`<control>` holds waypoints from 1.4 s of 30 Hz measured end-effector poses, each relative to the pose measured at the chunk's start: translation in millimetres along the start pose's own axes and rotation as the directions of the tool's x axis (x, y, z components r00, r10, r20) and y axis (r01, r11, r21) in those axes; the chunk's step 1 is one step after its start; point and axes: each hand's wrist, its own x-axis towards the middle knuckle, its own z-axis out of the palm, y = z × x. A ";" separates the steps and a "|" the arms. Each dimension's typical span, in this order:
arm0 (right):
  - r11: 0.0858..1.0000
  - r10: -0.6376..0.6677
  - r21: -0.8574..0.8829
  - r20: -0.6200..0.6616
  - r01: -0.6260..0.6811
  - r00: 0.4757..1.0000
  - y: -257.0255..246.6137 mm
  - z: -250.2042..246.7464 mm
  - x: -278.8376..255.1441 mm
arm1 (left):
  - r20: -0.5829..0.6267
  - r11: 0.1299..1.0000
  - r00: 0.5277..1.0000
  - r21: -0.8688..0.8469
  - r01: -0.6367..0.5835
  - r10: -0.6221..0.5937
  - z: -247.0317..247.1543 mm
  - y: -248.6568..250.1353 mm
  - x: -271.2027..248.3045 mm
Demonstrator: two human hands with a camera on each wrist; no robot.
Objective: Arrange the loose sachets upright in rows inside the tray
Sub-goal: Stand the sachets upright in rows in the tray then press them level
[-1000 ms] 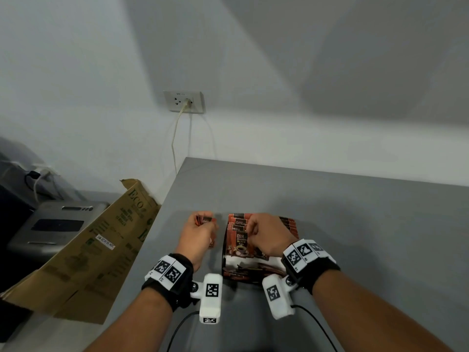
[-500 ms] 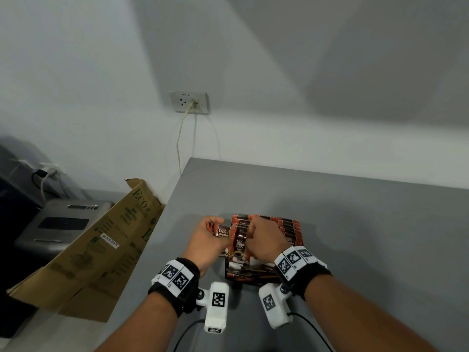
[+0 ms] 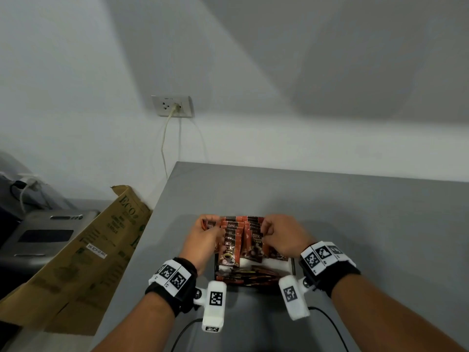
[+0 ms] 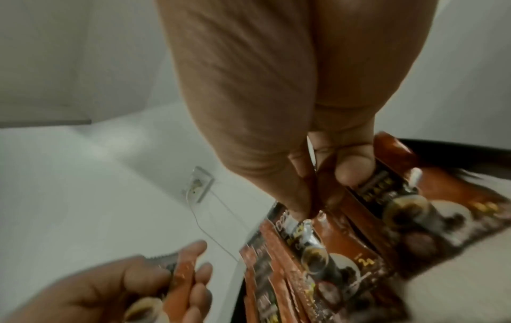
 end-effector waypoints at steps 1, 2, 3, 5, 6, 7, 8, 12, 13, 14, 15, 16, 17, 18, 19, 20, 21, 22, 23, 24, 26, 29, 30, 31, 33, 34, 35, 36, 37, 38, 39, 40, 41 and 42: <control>1.000 0.002 -0.024 0.012 -0.001 1.000 2.4 5.7 -0.6 | 0.010 1.000 1.000 0.005 0.017 -0.017 0.4 0.3 -0.8; 0.999 -0.005 -0.039 0.020 0.006 1.000 3.4 10.9 -0.2 | 0.018 1.000 0.999 0.014 0.027 -0.027 1.5 0.6 -1.9; 0.998 -0.017 -0.053 0.023 0.018 1.000 3.4 15.1 0.6 | 0.021 0.999 0.999 0.023 0.026 -0.027 2.4 0.6 -3.2; 0.997 -0.029 -0.073 0.010 0.030 1.000 1.8 21.5 2.6 | 0.018 0.999 1.000 0.038 0.007 -0.007 4.2 1.0 -6.3; 0.997 -0.029 -0.077 -0.001 0.029 1.000 0.8 23.7 3.2 | 0.021 0.999 1.000 0.051 -0.004 0.002 4.3 0.5 -7.3; 0.996 -0.030 -0.084 -0.011 0.029 0.999 -0.2 25.4 3.5 | 0.026 0.998 1.000 0.064 -0.012 0.010 3.8 0.1 -8.1; 0.995 -0.031 -0.092 -0.022 0.029 0.999 -0.9 27.0 3.2 | 0.031 0.997 0.999 0.077 -0.014 0.012 2.6 -1.0 -8.3; 0.994 -0.039 -0.103 -0.061 0.033 0.997 -2.0 27.4 1.3 | 0.042 0.985 0.999 0.170 -0.037 0.031 0.2 -3.9 -9.8; 0.995 -0.035 -0.094 -0.081 0.028 0.996 -2.3 25.6 0.7 | 0.052 0.981 0.998 0.187 -0.048 0.039 0.9 -4.6 -10.4; 0.997 -0.030 -0.070 -0.107 0.023 0.994 -3.0 23.0 -0.1 | 0.067 0.979 0.997 0.193 -0.057 0.044 2.5 -4.7 -11.3; 1.000 -0.027 -0.015 -0.131 0.025 0.991 -4.6 19.8 -1.8 | 0.085 0.979 0.995 0.192 -0.066 0.051 4.3 -4.4 -12.3; 0.997 -0.029 0.069 -0.143 0.039 0.989 -7.9 15.8 -4.4 | 0.107 0.979 0.993 0.189 -0.076 0.057 6.2 -4.4 -12.4; 0.984 -0.038 0.166 -0.132 0.059 0.990 -12.0 11.4 -8.0 | 0.135 0.979 0.989 0.187 -0.087 0.062 9.7 -4.1 -12.3; 0.961 -0.057 0.264 -0.100 0.081 0.993 -17.4 6.9 -12.8 | 0.166 0.978 0.984 0.184 -0.094 0.064 14.2 -4.1 -12.0; 0.937 -0.081 0.335 -0.062 0.097 0.995 -22.0 3.1 -17.0 | 0.199 0.979 0.978 0.177 -0.103 0.067 19.4 -3.4 -12.6; 0.928 -0.106 0.355 -0.045 0.115 0.993 -24.5 -1.0 -20.4 | 0.221 0.979 0.973 0.173 -0.110 0.070 24.7 -2.8 -13.0; 0.936 -0.115 0.327 -0.060 0.128 0.992 -24.0 -5.5 -22.4 | 0.228 0.978 0.971 0.174 -0.115 0.074 29.3 -2.6 -12.7; 0.949 -0.106 0.286 -0.094 0.129 0.990 -21.0 -11.2 -22.8 | 0.218 0.978 0.973 0.173 -0.118 0.078 33.2 -1.6 -12.3; 0.962 -0.080 0.249 -0.126 0.109 0.989 -15.3 -18.3 -22.2 | 0.195 0.979 0.977 0.166 -0.117 0.084 34.8 -0.9 -11.0; 0.973 -0.047 0.219 -0.137 0.076 0.989 -7.2 -25.7 -21.2 | 0.169 0.981 0.982 0.158 -0.110 0.083 35.1 0.5 -9.6; 0.991 0.003 0.137 -0.100 0.011 0.995 9.5 -36.6 -21.3 | 0.140 0.987 0.989 0.140 -0.076 0.056 32.5 2.7 -6.6; 0.999 0.039 -0.003 -0.035 -0.039 0.999 29.2 -32.5 -22.7 | 0.145 0.995 0.989 0.097 -0.033 0.019 28.6 1.7 -4.5; 0.998 0.048 -0.039 -0.031 -0.049 0.998 32.8 -26.8 -22.9 | 0.145 0.994 0.989 0.102 -0.027 0.012 28.4 0.4 -4.7; 0.996 0.054 -0.065 -0.041 -0.057 0.998 35.4 -20.4 -23.1 | 0.144 0.993 0.990 0.112 -0.024 0.007 28.5 -1.2 -5.1; 0.994 0.067 -0.084 -0.079 -0.074 0.995 38.9 -8.7 -22.0 | 0.140 0.990 0.990 0.137 -0.017 -0.002 28.3 -4.1 -5.2; 0.994 0.071 -0.081 -0.098 -0.079 0.993 39.7 -3.8 -21.4 | 0.139 0.989 0.990 0.145 -0.011 -0.010 28.6 -5.0 -5.8; 0.993 0.073 -0.080 -0.118 -0.083 0.990 40.2 0.7 -20.8 | 0.138 0.989 0.990 0.149 -0.003 -0.017 28.5 -5.0 -6.9; 0.993 0.066 -0.091 -0.132 -0.078 0.989 40.4 4.2 -20.3 | 0.138 0.988 0.990 0.153 0.002 -0.023 28.2 -5.0 -7.2; 0.992 0.047 -0.112 -0.146 -0.063 0.988 40.4 6.9 -20.2 | 0.139 0.987 0.990 0.161 0.000 -0.023 27.6 -5.2 -7.6; 0.990 0.023 -0.137 -0.157 -0.045 0.987 40.7 9.5 -19.7 | 0.136 0.983 0.991 0.182 -0.008 -0.017 26.8 -5.9 -7.5; 0.988 0.002 -0.153 -0.164 -0.027 0.986 41.0 11.6 -19.2 | 0.131 0.977 0.991 0.211 -0.022 -0.006 25.7 -6.5 -7.3; 0.988 -0.007 -0.156 -0.164 -0.019 0.986 41.3 12.9 -18.6 | 0.127 0.970 0.992 0.240 -0.039 0.009 24.7 -6.5 -7.4; 0.988 -0.007 -0.154 -0.168 -0.020 0.986 41.9 13.9 -18.5 | 0.129 0.962 0.991 0.266 -0.054 0.020 24.3 -6.7 -7.4; 0.988 0.004 -0.149 -0.176 -0.030 0.984 42.4 14.5 -19.4 | 0.136 0.955 0.990 0.287 -0.068 0.030 24.5 -6.5 -7.9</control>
